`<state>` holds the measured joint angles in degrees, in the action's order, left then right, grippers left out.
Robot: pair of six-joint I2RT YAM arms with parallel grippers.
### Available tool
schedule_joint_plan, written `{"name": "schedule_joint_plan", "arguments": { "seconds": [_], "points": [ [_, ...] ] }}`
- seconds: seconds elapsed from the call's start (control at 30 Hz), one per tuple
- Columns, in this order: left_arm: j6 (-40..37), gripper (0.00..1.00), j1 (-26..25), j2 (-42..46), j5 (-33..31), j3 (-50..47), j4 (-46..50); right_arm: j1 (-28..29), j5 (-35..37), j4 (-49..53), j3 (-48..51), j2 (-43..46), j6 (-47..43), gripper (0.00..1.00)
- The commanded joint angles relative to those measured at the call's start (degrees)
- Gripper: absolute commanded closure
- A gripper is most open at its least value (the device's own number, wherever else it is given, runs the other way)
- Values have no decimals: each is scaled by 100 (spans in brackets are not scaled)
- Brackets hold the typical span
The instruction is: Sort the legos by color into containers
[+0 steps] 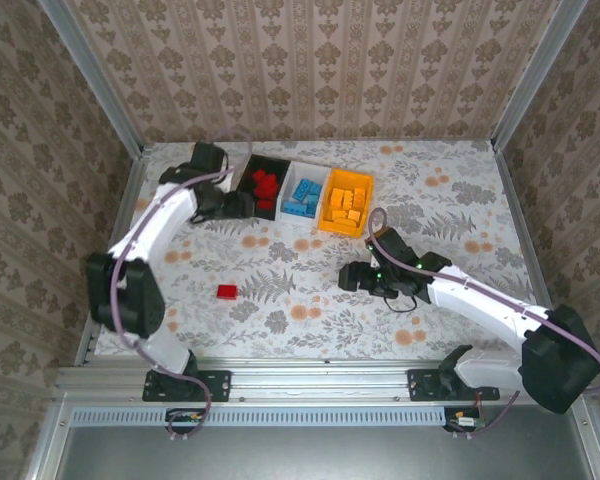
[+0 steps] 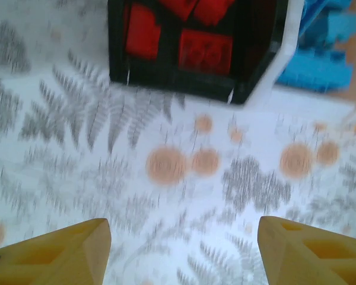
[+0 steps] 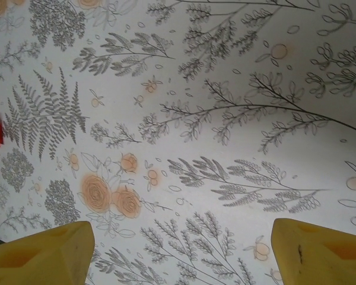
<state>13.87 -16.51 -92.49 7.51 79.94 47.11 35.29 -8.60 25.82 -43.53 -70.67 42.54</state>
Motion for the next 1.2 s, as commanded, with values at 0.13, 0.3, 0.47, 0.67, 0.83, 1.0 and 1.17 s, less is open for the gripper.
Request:
{"name": "schedule_joint_plan", "arguments": {
  "seconds": [0.13,0.3,0.47,0.67,0.83,1.0,1.17],
  "points": [
    [351,29,-482,1201,-521,-1639,486,-30,-230,-304,-160,-162,-198,19],
    [499,29,-745,1295,-636,-2264,569,-38,-495,-468,-290,-527,-255,19],
    [934,29,-1110,1314,-768,-2757,538,-4,-536,-650,-132,-518,-171,19],
    [1078,28,-1117,1114,-862,-3080,222,4,-667,-783,2,-598,-159,19],
    [1020,28,-1024,980,-920,-3169,54,4,-712,-886,100,-663,-150,19],
    [931,28,-994,786,-944,-3178,-43,7,-732,-956,142,-724,-106,19],
    [809,29,-681,603,-883,-3180,-206,22,-721,-949,182,-688,-58,20]
  ]
}}
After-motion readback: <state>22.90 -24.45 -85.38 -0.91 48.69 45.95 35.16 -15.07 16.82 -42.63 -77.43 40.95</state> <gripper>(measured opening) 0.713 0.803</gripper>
